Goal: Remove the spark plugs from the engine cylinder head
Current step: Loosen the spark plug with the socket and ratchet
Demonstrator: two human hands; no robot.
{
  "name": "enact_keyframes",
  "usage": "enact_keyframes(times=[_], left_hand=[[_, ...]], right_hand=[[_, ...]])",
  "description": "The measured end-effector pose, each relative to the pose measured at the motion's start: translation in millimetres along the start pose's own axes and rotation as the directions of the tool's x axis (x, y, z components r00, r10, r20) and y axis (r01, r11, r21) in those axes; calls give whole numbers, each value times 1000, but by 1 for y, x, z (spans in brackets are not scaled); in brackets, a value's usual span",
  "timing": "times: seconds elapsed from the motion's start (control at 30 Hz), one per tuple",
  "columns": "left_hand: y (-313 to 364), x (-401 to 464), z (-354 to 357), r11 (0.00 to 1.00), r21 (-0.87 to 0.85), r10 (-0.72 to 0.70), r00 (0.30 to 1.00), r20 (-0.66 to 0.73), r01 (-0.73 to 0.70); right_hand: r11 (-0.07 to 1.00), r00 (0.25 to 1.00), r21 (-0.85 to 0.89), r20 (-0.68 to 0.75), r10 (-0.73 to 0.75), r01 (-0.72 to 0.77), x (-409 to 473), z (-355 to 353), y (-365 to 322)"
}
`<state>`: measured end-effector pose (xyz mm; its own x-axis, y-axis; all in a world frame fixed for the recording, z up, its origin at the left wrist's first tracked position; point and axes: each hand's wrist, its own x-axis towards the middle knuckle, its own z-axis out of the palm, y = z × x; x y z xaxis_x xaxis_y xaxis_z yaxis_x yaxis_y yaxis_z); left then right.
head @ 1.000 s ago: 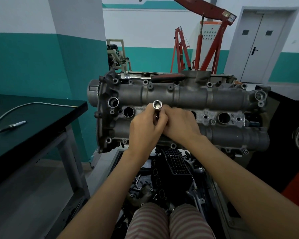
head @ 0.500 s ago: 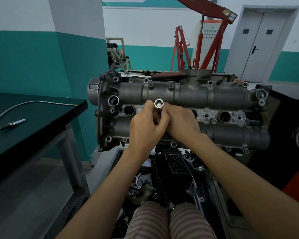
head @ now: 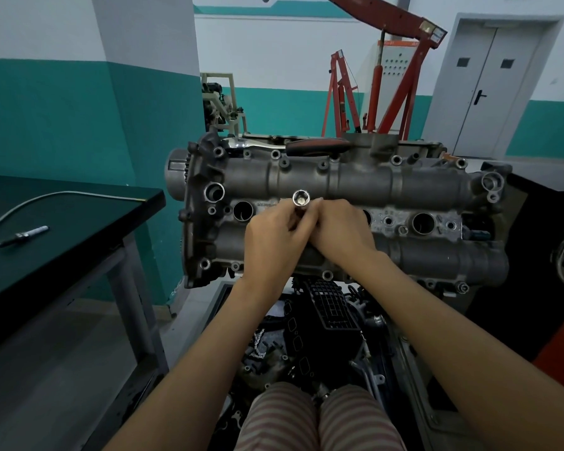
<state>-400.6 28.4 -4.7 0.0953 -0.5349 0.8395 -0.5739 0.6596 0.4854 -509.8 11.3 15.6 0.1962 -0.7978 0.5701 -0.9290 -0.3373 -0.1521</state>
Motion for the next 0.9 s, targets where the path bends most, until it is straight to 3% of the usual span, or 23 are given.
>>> enact_keyframes(times=[0.2,0.47,0.7,0.9], left_hand=[[0,-4,-2,999,-32,-12,999,52,14],[-4,-2,2,999,19,-45,998,53,45],[-2,1,0,990,-130,-60,998,-6,59],[-3,-5,-1,999,-45,-13,1000,24,14]], right_hand=[[998,997,-29,51,-61,63,-1,-1,2],[990,990,41,-34,-137,138,-2,4,4],[997,998,41,0,-65,65,-3,1,2],[997,997,-23,34,-73,73,-3,1,2]])
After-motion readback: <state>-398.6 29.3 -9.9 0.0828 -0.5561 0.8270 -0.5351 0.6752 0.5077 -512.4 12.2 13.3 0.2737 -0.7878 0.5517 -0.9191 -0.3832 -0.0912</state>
